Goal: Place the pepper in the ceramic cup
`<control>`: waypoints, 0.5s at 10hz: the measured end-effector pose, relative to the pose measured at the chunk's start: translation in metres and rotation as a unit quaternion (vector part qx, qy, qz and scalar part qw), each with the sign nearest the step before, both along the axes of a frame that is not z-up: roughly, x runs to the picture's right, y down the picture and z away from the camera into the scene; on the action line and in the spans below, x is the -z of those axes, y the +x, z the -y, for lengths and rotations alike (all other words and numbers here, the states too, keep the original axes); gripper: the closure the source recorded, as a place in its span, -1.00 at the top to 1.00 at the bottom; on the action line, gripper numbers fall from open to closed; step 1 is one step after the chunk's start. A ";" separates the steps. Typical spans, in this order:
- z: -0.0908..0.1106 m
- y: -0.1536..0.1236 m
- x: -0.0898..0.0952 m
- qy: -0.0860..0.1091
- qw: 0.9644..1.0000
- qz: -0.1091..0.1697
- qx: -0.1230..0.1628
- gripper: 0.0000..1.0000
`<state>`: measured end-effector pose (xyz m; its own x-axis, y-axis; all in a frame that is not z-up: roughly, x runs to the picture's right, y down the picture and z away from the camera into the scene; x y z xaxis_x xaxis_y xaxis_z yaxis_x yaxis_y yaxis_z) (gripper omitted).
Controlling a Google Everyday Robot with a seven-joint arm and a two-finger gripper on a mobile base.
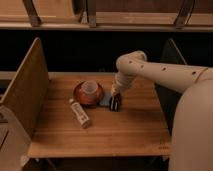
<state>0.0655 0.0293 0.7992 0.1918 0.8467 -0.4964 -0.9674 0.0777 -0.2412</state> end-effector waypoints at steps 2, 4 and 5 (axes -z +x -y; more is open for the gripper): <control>0.000 0.007 0.000 0.000 1.000 -0.005 0.000 -1.00; 0.000 0.003 0.000 0.001 1.000 -0.002 0.002 -1.00; 0.006 0.003 -0.001 0.010 1.000 -0.004 0.008 -1.00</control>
<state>0.0689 0.0238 0.8005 0.2020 0.8531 -0.4810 -0.9678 0.0984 -0.2319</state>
